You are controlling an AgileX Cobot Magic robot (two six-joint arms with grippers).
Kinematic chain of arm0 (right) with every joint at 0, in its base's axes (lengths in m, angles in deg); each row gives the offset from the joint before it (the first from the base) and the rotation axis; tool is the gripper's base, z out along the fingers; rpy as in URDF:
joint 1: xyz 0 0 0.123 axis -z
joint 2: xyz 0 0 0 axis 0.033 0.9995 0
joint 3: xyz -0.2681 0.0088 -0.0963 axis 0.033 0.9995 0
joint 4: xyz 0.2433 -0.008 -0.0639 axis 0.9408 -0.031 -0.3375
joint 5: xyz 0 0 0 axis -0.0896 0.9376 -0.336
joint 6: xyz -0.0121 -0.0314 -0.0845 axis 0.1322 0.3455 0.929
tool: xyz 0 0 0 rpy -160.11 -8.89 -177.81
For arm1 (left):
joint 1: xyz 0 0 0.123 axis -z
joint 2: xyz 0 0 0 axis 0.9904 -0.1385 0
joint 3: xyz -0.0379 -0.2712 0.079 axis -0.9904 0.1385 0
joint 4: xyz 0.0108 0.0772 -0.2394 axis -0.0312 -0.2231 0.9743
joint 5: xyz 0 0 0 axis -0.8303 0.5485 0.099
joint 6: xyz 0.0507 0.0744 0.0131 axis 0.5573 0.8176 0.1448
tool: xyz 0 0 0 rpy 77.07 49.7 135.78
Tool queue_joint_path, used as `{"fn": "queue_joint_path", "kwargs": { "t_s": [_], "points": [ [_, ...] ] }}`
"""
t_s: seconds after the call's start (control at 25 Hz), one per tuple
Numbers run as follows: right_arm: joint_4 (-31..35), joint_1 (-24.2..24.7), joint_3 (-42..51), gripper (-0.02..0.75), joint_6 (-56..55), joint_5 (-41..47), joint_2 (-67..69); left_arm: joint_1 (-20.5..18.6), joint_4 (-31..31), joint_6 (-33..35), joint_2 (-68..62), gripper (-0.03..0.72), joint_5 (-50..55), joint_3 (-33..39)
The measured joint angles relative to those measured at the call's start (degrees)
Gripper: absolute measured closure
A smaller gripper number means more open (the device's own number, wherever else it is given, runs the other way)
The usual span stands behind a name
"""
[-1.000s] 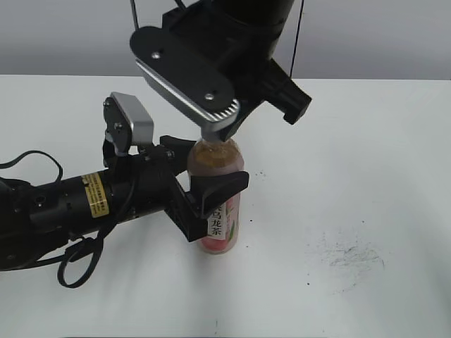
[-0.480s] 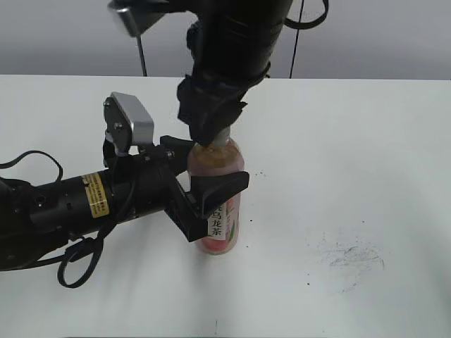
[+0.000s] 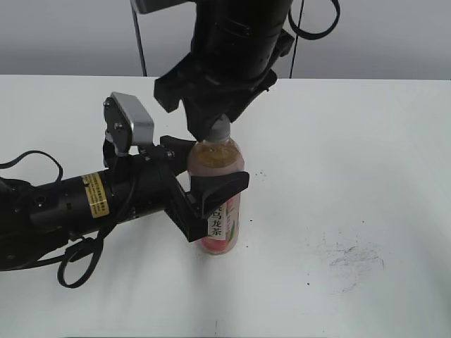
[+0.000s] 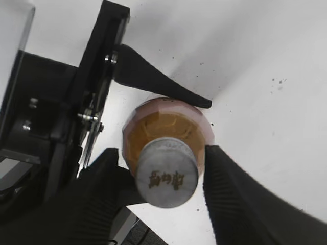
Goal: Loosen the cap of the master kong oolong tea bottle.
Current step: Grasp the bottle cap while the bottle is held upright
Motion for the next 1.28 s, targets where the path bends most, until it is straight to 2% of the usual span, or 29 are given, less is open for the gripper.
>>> {"fn": "queue_joint_path", "kwargs": {
  "t_s": [0.16, 0.32, 0.48, 0.76, 1.16, 1.28],
  "points": [
    [-0.34, 0.0, 0.0, 0.468, -0.39, 0.0, 0.0, 0.0, 0.0, 0.0, 0.0, 0.239, 0.0, 0.0],
    [-0.4, 0.0, 0.0, 0.468, 4.15, 0.0, 0.0, 0.0, -0.02, 0.0, 0.0, 0.239, 0.0, 0.0],
    [-0.4, 0.0, 0.0, 0.468, 15.67, 0.0, 0.0, 0.0, -0.02, -0.05, 0.0, 0.239, 0.0, 0.0],
    [-0.29, 0.0, -0.04, 0.468, 43.56, 0.05, 0.0, 0.0, -0.07, 0.0, 0.0, 0.239, 0.0, 0.0],
    [1.22, 0.07, -0.04, 0.468, 98.63, 0.3, 0.0, 0.0, -0.07, 0.0, 0.0, 0.239, 0.0, 0.0],
    [1.67, 0.14, -0.11, 0.468, 111.83, 0.43, 0.0, 0.0, -0.13, 0.0, 0.0, 0.239, 0.0, 0.0]
  ]
}}
